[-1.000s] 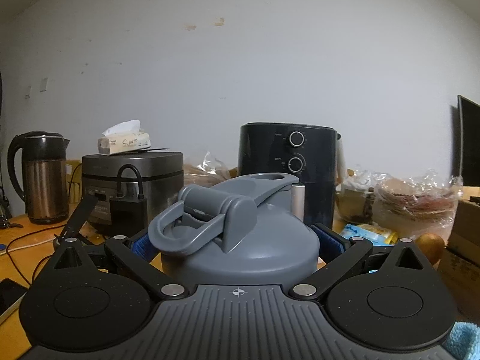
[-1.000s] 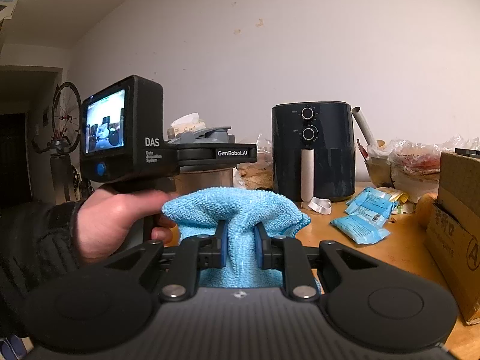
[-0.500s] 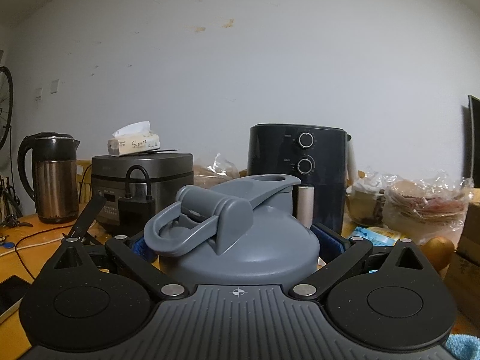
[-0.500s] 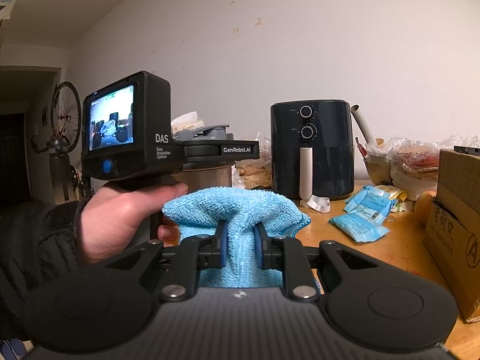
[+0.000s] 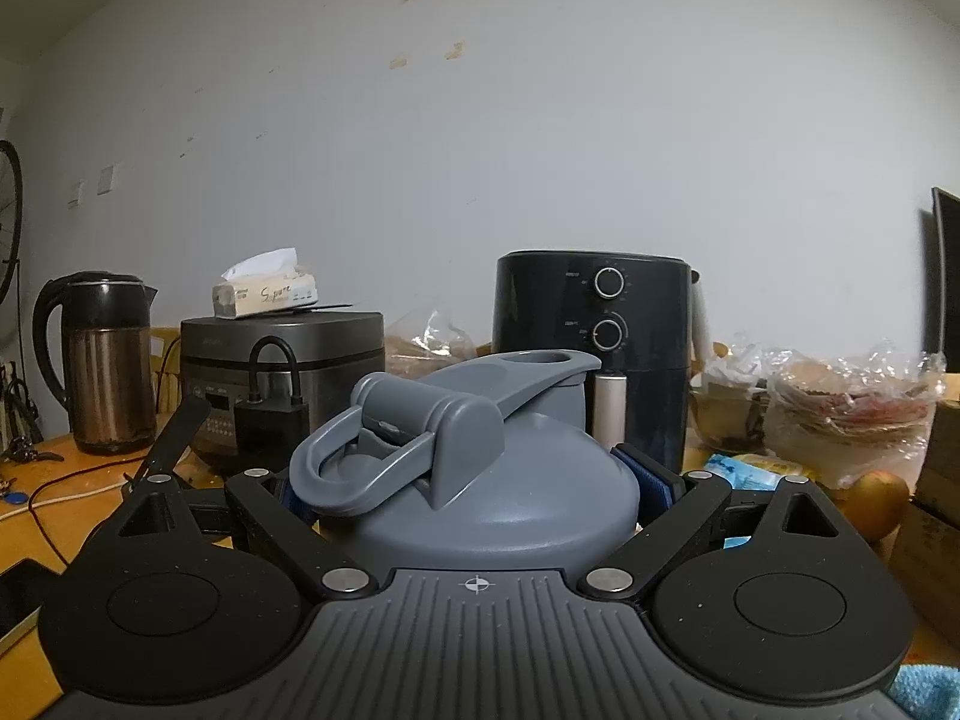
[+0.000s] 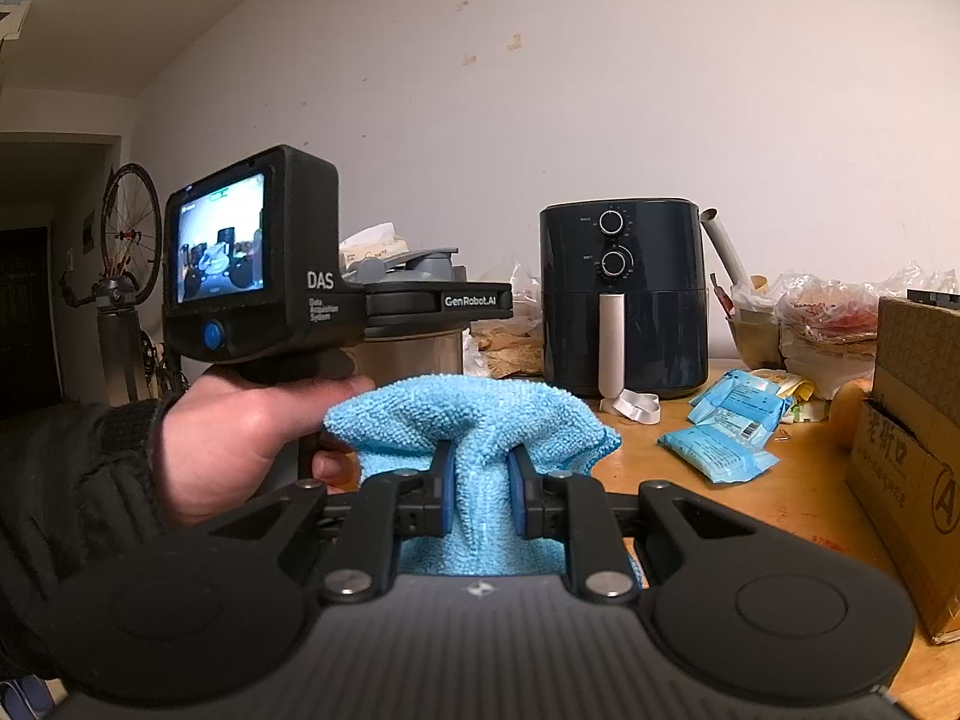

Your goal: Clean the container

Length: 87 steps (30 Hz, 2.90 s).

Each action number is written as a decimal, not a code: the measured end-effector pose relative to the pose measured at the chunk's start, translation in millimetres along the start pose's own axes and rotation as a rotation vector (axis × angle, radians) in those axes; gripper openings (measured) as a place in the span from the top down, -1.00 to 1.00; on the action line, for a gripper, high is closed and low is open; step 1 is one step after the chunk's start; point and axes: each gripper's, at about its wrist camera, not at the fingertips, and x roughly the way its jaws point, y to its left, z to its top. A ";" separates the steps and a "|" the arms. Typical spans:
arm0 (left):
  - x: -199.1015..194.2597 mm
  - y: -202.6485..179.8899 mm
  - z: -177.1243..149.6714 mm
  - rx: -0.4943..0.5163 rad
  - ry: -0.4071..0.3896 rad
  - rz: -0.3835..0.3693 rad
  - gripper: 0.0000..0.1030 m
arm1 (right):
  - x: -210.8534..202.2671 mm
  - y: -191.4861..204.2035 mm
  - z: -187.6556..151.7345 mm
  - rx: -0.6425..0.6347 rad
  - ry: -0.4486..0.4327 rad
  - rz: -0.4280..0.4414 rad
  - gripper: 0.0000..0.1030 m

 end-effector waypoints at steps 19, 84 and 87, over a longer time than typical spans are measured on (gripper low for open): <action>2.5 17.4 -4.6 0.021 -0.021 -0.191 -0.85 | -0.4 -3.4 0.3 0.003 -0.002 -0.003 0.68; 47.6 72.5 -4.6 0.087 0.007 -0.838 -0.84 | 2.6 -7.7 -4.2 0.012 -0.004 0.012 0.69; 50.1 73.6 -4.5 0.089 0.007 -0.862 -0.84 | 2.8 -7.3 -4.4 0.013 -0.004 0.012 0.69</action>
